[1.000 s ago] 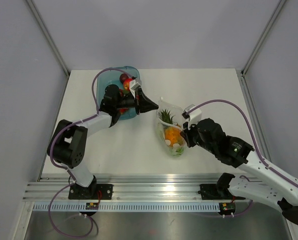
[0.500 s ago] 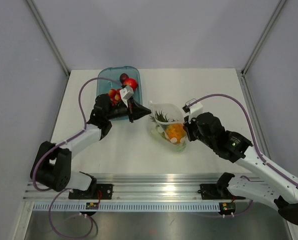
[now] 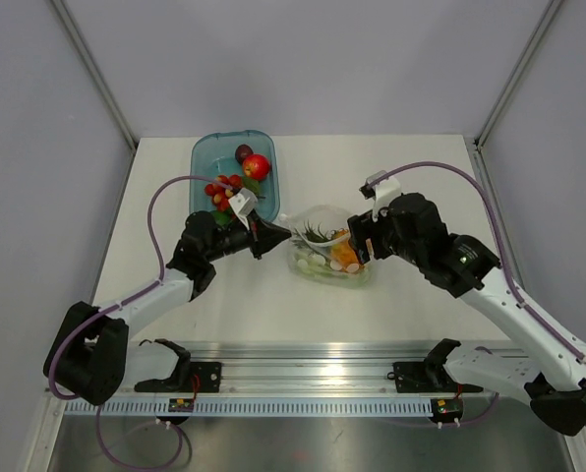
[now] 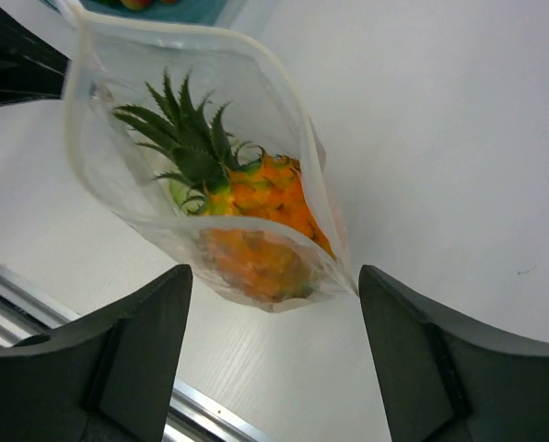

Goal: Place the food in the zip-top bag and seal the zipper
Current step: Zip the zipper food storage bag at the center of the board.

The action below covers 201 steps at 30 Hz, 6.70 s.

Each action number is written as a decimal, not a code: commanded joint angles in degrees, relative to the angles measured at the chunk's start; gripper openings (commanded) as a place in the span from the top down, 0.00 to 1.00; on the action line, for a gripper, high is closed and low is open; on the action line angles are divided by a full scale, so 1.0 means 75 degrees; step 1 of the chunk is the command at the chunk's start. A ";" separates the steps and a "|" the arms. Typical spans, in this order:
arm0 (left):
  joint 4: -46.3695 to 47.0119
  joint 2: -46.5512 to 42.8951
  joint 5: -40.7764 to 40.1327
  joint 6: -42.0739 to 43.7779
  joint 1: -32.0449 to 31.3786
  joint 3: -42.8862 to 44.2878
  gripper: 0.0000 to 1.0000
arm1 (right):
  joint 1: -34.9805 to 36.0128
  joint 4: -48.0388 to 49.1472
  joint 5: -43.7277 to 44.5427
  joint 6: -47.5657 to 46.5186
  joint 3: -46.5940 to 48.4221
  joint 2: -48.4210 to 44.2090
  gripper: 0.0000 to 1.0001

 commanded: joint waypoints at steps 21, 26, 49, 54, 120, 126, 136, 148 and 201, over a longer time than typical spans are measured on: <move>-0.0334 -0.0582 -0.0762 -0.0046 -0.0128 0.0496 1.00 | 0.0324 -0.2865 -0.2672 -0.2319 0.5971 0.4891 0.02; -0.0322 -0.0546 -0.0598 0.0036 -0.0128 0.0543 1.00 | 0.0289 -0.3006 -0.2883 -0.2870 0.6522 0.5585 0.04; -0.0755 -0.0828 -0.0129 0.0692 -0.0128 0.0578 1.00 | 0.0113 -0.3123 -0.3668 -0.2907 0.7191 0.6711 0.44; -0.0989 -0.0968 -0.0117 0.0891 -0.0128 0.0613 1.00 | 0.0113 -0.2819 -0.3703 -0.2836 0.6804 0.6139 0.84; 0.0991 0.0754 0.2766 -0.0772 0.0364 0.1715 0.83 | 0.0101 -0.1682 -0.3750 -0.2731 0.5057 0.4344 1.00; 0.0617 0.0638 0.2848 -0.0480 0.0364 0.1727 1.00 | 0.0101 -0.1623 -0.3715 -0.2707 0.5069 0.4355 1.00; 0.0065 0.0239 0.2637 0.0048 0.0376 0.1574 1.00 | 0.0101 -0.1717 -0.3971 -0.2590 0.5338 0.4262 0.61; -0.0122 0.0075 0.2590 0.0247 0.0376 0.1562 1.00 | 0.0101 -0.2361 -0.4945 -0.2859 0.6147 0.4905 0.48; -0.1236 0.0004 0.2708 0.1150 0.0434 0.2043 1.00 | -0.0168 -0.1717 -0.5192 -0.2637 0.4871 0.4403 1.00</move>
